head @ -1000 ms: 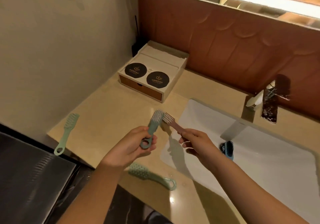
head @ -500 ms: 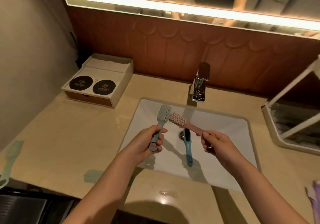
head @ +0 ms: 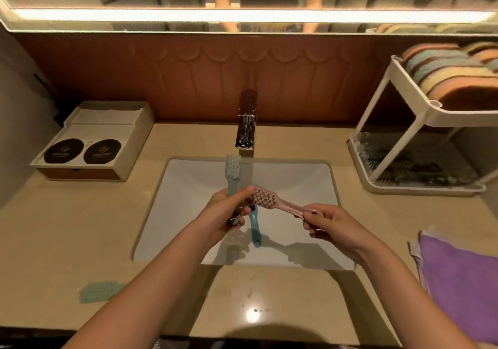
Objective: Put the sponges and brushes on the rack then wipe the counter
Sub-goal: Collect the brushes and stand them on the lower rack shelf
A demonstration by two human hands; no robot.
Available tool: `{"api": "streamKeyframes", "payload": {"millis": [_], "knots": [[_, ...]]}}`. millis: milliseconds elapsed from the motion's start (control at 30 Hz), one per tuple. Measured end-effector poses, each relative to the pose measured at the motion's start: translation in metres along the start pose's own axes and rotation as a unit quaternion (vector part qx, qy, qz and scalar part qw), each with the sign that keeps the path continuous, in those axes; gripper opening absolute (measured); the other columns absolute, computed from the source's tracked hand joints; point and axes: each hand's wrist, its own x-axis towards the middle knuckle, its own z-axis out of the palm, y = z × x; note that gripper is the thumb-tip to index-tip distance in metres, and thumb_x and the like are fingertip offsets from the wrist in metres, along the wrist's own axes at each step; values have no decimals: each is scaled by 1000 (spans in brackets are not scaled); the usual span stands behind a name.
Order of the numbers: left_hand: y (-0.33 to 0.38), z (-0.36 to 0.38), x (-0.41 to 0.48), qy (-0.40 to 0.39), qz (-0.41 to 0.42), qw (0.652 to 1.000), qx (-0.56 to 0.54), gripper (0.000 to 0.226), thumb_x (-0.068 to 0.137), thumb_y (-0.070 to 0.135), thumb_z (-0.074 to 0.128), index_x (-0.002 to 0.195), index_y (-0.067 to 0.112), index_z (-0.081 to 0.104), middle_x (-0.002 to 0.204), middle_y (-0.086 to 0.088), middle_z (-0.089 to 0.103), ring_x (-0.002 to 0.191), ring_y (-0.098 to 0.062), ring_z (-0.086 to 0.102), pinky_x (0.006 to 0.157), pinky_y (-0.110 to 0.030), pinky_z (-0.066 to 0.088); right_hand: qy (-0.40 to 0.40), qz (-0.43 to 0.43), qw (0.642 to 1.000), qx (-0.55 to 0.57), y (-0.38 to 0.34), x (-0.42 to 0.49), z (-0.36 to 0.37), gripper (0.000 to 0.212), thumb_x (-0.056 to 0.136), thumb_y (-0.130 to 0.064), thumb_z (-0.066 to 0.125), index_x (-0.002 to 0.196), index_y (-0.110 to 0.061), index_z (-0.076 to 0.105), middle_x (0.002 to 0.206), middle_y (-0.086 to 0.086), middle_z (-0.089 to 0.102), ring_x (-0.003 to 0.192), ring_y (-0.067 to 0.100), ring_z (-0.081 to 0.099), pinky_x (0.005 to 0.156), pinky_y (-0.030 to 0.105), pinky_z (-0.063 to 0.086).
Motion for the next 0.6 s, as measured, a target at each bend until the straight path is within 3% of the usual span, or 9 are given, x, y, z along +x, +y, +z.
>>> {"api": "streamKeyframes", "payload": {"millis": [67, 200, 300, 367, 500, 600], "knots": [[-2, 9, 3, -4, 11, 999, 37, 27, 86, 29, 65, 106, 11, 61, 80, -6, 56, 54, -9, 45, 48, -20, 41, 10, -10, 999, -36, 1, -4, -9, 16, 93, -10, 53, 87, -10, 68, 67, -1, 57, 62, 11, 47, 62, 22, 41], [-2, 31, 9, -4, 15, 998, 56, 34, 86, 24, 66, 111, 3, 57, 82, -9, 51, 53, -9, 44, 44, -18, 41, 95, -57, 968, -224, 1, -6, -27, 12, 89, -16, 57, 82, -18, 66, 78, 0, 60, 70, 14, 49, 63, 25, 36], [0, 49, 17, 3, 21, 999, 48, 40, 88, 21, 63, 118, -3, 52, 82, -12, 51, 52, -9, 45, 42, -16, 41, 185, -90, 909, -362, -6, -6, -39, 19, 87, -21, 58, 105, -25, 65, 96, -4, 59, 94, 18, 49, 74, 27, 36], [3, 65, 23, 5, 21, 999, 37, 38, 89, 20, 62, 117, -2, 52, 76, -9, 53, 51, -8, 46, 43, -16, 43, 227, -102, 884, -396, -16, -7, -45, 28, 90, -24, 56, 117, -25, 62, 103, -5, 57, 103, 18, 43, 78, 27, 33], [6, 94, 31, 7, 30, 999, 20, 11, 90, 18, 60, 93, 8, 55, 71, -6, 51, 52, -9, 44, 43, -17, 41, 269, -124, 821, -488, -31, -8, -49, 37, 93, -35, 50, 128, -28, 54, 125, -10, 55, 111, 17, 38, 94, 31, 30], [5, 117, 37, 5, 31, 999, 15, 11, 90, 17, 60, 89, 11, 51, 69, -3, 50, 53, -9, 45, 43, -18, 41, 250, -116, 840, -467, -33, -2, -57, 41, 94, -38, 47, 134, -27, 49, 131, -8, 53, 116, 18, 43, 96, 32, 35]]}}
